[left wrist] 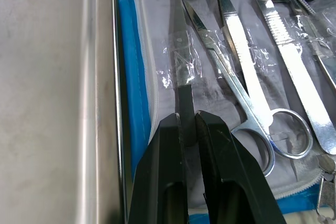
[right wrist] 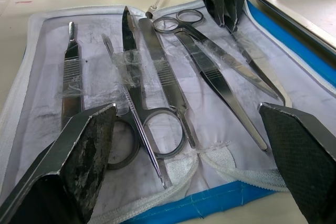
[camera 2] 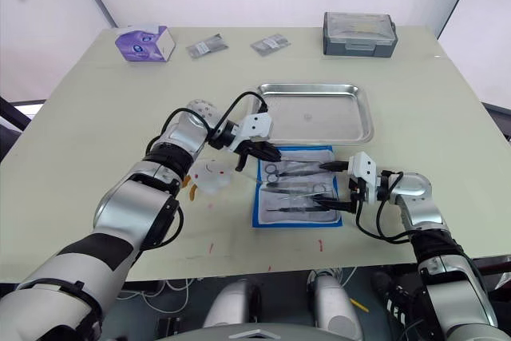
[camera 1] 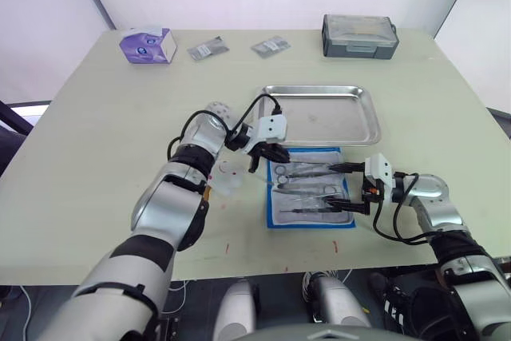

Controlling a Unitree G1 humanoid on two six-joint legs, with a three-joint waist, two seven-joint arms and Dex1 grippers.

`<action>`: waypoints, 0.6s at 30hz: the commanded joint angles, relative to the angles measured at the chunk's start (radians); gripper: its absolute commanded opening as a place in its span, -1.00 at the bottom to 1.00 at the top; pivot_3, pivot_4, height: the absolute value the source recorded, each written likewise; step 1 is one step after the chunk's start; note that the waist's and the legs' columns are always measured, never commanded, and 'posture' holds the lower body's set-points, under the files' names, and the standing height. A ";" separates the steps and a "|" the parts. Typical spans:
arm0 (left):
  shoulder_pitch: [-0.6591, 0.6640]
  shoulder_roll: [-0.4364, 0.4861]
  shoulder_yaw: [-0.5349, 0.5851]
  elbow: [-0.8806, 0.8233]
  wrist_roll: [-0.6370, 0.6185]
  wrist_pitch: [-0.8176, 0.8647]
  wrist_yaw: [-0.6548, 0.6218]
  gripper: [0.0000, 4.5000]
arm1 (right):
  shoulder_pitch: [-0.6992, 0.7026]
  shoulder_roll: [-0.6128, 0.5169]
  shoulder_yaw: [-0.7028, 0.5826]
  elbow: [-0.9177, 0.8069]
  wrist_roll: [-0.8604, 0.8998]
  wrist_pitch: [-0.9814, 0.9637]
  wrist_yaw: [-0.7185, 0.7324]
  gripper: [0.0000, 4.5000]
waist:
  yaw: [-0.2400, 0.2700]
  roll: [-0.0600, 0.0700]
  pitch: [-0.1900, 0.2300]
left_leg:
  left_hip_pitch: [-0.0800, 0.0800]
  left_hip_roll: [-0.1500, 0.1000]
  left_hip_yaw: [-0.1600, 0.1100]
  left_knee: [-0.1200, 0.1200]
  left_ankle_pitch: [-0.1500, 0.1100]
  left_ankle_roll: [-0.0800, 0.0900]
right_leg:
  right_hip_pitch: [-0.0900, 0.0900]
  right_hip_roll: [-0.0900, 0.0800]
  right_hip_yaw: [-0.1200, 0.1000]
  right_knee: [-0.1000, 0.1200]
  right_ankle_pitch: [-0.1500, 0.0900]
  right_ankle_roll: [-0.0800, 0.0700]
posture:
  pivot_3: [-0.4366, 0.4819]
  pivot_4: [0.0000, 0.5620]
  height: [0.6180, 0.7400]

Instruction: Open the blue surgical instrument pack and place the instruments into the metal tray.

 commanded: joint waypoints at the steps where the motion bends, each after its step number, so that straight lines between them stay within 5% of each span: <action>1: 0.000 0.021 -0.003 -0.039 -0.006 0.012 -0.015 -0.98 | 0.036 0.005 0.062 0.037 -0.069 0.034 -0.007 1.00 | 0.000 0.000 0.000 | 0.000 0.000 0.000 0.000 0.000 0.000 | 0.000 0.000 0.000 0.000 0.000 0.000 | -0.05 -0.47 0.86; 18: -0.010 0.043 0.009 -0.046 -0.015 0.021 0.000 -0.98 | 0.050 -0.010 0.098 0.000 -0.122 0.189 -0.073 1.00 | -0.001 0.000 0.000 | 0.001 0.000 -0.001 0.000 0.000 0.000 | 0.000 0.001 0.001 0.000 0.000 0.000 | -0.05 -0.47 0.86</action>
